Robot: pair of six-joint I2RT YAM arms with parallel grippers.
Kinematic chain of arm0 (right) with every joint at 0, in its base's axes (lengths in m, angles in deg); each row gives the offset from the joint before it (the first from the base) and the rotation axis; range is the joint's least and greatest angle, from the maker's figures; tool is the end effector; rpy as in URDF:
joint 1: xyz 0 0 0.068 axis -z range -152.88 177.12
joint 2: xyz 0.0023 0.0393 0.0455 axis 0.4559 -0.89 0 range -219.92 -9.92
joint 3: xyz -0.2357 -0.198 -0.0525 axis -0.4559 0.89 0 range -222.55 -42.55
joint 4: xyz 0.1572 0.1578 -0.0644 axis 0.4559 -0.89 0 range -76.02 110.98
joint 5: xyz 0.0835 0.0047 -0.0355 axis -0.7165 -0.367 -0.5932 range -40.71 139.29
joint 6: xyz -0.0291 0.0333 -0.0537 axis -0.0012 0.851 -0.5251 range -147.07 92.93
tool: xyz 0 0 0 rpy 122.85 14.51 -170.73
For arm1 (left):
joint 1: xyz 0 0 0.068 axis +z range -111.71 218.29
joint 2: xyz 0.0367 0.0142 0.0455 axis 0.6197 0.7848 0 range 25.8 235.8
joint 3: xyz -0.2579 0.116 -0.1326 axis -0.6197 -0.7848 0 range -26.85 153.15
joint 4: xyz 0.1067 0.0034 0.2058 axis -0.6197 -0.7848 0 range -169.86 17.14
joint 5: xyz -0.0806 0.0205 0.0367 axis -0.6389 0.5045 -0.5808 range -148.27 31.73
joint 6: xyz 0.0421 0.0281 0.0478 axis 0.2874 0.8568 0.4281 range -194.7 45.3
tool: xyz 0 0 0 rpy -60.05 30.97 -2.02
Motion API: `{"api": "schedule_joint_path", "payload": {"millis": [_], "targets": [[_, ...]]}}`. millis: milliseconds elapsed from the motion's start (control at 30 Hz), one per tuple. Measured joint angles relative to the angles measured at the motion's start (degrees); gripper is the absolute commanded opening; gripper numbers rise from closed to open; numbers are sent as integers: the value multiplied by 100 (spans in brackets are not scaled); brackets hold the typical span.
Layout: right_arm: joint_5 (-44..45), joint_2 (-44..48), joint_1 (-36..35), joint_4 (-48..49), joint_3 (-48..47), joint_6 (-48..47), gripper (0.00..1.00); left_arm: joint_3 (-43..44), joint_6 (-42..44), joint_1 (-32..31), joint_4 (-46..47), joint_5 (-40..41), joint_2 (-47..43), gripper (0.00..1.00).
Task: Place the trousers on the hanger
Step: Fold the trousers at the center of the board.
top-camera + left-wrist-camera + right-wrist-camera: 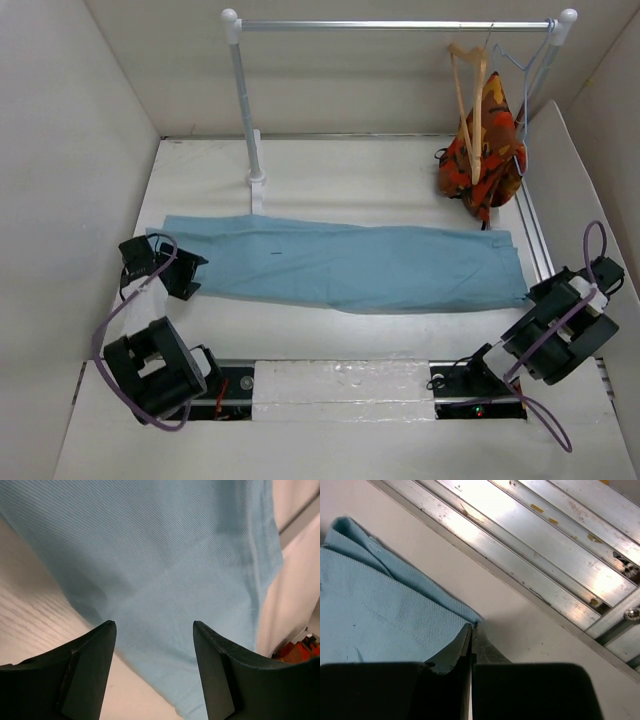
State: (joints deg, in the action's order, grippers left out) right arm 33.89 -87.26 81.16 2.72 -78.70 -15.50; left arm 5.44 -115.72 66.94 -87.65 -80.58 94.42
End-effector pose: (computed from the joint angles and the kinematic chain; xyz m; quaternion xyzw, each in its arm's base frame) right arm 0.1405 -0.1679 0.2048 0.4882 0.8227 0.0259 0.2901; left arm 0.1819 0.0748 0.2209 -0.4756 0.7962 -0.2165 0.3049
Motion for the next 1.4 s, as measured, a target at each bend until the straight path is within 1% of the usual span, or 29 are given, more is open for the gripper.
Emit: {"api": "schedule_joint_path", "payload": {"millis": [100,167,267,333,367,400,467,533,567,600,633,700,733,767,800,900,967,1033,1100,1167,1233,1267,1333,1400], "targets": [[87,177,7,-195,-17,44,0,101,2,-225,-376,160,-501,59],[87,308,9,-299,-28,57,0,302,24,-404,-599,306,-634,59],[13,542,-33,-404,-28,66,0,501,120,-592,-601,525,-706,59],[24,826,-254,-487,-28,61,0,505,151,-793,-496,584,-719,53],[9,1010,-444,-531,-28,50,0,507,146,-1021,-433,605,-719,51],[-2,1226,-684,-579,-28,26,0,507,122,-1351,-354,610,-726,49],[-85,1749,-1213,-730,-28,-20,0,518,24,-2205,-184,693,-776,47],[-131,2304,-1818,-916,-31,-26,0,573,-92,-3123,-44,765,-822,39],[-168,2599,-2157,-1054,-42,-33,0,632,-136,-3683,7,826,-835,36],[-212,2857,-2496,-1196,-70,-31,0,669,-170,-4092,55,905,-837,23],[-238,3069,-2835,-1338,-101,-11,0,686,-225,-4489,146,970,-837,16],[-229,3381,-3497,-1672,-162,188,0,669,-302,-5132,271,1097,-824,8],[-232,3519,-3884,-1683,-195,192,0,654,-328,-5364,313,1156,-802,8],[-120,3668,-4297,-1742,-219,385,0,647,-350,-5421,323,1163,-793,7],[7,3858,-4750,-1770,-236,557,0,546,-463,-5731,518,1252,-708,8],[393,4238,-6234,-1906,-590,1213,0,413,-669,-6308,772,1502,-345,8],[654,4199,-7073,-1926,-1078,1554,0,426,-761,-6754,894,1663,-11,7],[1132,3943,-7973,-1858,-1606,1827,0,544,-820,-7176,946,1843,398,4],[1637,3506,-8946,-1851,-2166,2024,0,713,-857,-7490,1019,2031,828,0],[2107,2900,-9724,-1838,-2802,2107,0,831,-914,-7685,1115,2186,1204,0],[2367,2234,-10096,-1902,-3589,2081,0,844,-988,-7779,1241,2288,1473,0],[2450,1932,-10133,-1864,-3939,2035,0,844,-1032,-7801,1283,2310,1580,0],[2511,1523,-10035,-1762,-4444,1923,0,844,-1115,-7849,1416,2326,1744,0],[2483,1375,-9836,-1644,-4664,1823,0,852,-1209,-7890,1589,2323,1910,0]]}}
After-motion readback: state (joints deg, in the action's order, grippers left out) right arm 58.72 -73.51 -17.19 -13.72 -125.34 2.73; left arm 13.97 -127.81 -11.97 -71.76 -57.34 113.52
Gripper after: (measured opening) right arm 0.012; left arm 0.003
